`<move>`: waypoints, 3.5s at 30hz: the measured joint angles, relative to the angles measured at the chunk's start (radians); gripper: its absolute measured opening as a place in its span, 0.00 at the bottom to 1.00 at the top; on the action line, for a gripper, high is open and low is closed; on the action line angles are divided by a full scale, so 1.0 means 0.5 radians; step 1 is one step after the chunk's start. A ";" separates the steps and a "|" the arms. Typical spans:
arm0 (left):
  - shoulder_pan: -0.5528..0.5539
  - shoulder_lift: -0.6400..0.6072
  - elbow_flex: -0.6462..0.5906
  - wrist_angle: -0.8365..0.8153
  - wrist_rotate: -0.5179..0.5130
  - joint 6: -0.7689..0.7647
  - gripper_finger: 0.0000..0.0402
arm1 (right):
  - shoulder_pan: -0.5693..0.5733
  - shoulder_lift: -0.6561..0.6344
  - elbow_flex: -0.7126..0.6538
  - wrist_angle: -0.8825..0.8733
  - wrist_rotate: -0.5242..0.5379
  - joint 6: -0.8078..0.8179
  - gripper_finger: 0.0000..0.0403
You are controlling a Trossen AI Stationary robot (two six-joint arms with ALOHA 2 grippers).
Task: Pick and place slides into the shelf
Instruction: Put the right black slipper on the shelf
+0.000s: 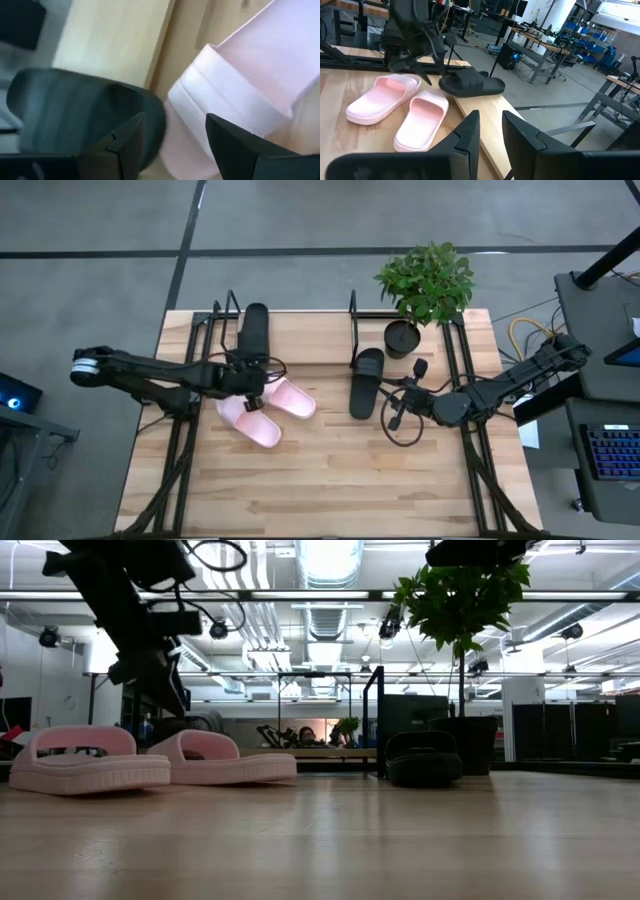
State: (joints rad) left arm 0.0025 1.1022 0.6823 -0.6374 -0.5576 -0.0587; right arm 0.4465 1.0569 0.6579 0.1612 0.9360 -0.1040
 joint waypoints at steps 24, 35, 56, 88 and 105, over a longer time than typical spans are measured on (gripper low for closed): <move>0.035 0.473 -0.059 0.017 -0.870 0.196 0.48 | 0.000 0.001 -0.012 -0.002 0.000 -0.004 0.19; 0.107 0.608 -0.060 0.108 -1.059 0.216 0.48 | 0.001 0.000 -0.015 -0.002 0.000 -0.003 0.18; 0.253 0.616 -0.065 0.265 -1.021 0.395 0.02 | 0.000 0.001 -0.015 -0.001 0.000 -0.002 0.18; 0.253 0.601 -0.043 -0.141 -1.052 0.111 0.00 | 0.001 0.001 -0.015 -0.001 0.000 -0.002 0.19; 0.253 0.500 -0.018 -0.183 -0.816 0.094 0.19 | 0.000 0.001 -0.017 -0.001 0.000 -0.001 0.19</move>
State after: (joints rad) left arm 0.1291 1.3520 0.6735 -0.7287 -0.9658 -0.0117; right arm 0.4467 1.0573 0.6493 0.1606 0.9360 -0.1043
